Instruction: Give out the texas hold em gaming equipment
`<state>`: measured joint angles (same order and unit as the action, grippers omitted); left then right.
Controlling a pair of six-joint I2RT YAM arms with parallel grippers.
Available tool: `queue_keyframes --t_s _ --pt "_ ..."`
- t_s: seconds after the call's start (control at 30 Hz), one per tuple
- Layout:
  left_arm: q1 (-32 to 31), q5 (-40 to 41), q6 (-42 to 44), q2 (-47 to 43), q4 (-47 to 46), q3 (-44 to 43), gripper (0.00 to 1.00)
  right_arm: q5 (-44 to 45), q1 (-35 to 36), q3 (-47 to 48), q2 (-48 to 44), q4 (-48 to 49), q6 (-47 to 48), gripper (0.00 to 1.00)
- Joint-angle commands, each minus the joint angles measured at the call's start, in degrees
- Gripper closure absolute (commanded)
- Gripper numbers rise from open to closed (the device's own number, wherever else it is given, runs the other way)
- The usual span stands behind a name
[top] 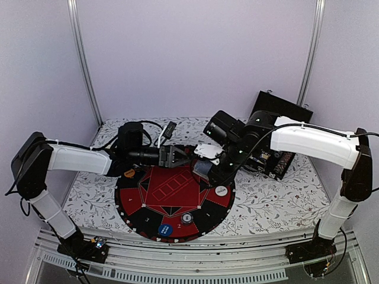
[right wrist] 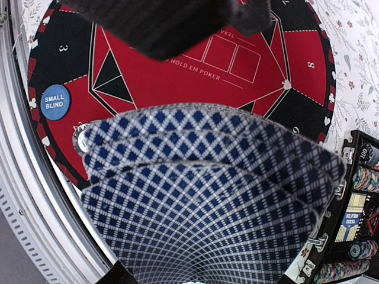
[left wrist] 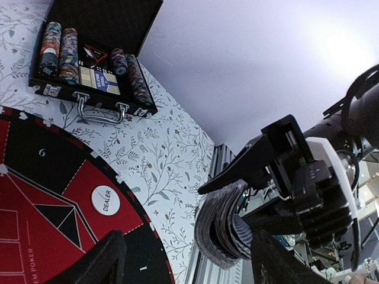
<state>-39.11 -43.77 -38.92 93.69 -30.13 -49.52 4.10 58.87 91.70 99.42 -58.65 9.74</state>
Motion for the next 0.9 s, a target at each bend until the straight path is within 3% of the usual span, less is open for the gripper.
queue_keyframes --t_s 0.0,0.23,0.63,0.87 --pt "-0.8 -3.1 -2.3 0.9 -6.9 1.3 0.24 1.0 0.7 2.1 1.1 1.3 1.5 0.53" --pt "-2.4 -2.9 -2.4 3.2 -7.4 -0.8 0.19 1.6 1.0 2.7 2.1 1.3 1.8 0.53" --pt "-4.2 -2.2 -0.7 6.6 -4.5 -4.5 0.21 4.2 1.6 3.7 4.0 0.9 2.0 0.54" --pt "-4.9 -0.6 4.0 8.1 3.4 -7.4 0.37 6.1 1.9 4.2 4.8 0.7 2.0 0.54"
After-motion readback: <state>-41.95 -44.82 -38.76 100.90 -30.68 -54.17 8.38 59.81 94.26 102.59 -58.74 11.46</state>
